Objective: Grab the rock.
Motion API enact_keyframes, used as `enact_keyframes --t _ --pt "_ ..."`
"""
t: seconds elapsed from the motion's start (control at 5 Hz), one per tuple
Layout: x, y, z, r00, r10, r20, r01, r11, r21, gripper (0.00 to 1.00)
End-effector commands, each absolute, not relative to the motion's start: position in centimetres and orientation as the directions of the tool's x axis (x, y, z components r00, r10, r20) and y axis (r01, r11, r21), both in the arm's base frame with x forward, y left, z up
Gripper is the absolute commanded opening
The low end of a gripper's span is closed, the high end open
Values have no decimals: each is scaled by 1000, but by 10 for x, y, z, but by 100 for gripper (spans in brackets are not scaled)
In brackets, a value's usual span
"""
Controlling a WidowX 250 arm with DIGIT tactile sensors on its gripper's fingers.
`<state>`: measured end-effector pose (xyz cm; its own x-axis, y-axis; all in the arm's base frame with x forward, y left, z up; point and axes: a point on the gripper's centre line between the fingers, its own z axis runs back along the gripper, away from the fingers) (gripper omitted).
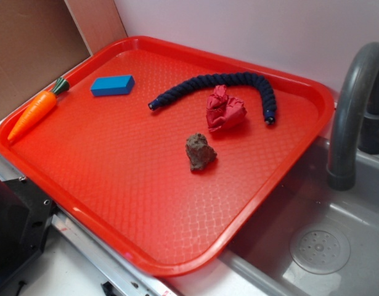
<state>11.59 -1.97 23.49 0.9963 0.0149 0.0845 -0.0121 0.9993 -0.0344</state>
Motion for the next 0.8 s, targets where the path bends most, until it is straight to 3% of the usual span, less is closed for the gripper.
enact_keyframes --t 0.0,0.4,0.6 --pt "116 -20 235 996 15 85 -12 999 -34 100" --pt "133 -18 229 972 -204 115 202 979 24 100" --pt "156 -25 220 904 -409 128 402 912 77 100"
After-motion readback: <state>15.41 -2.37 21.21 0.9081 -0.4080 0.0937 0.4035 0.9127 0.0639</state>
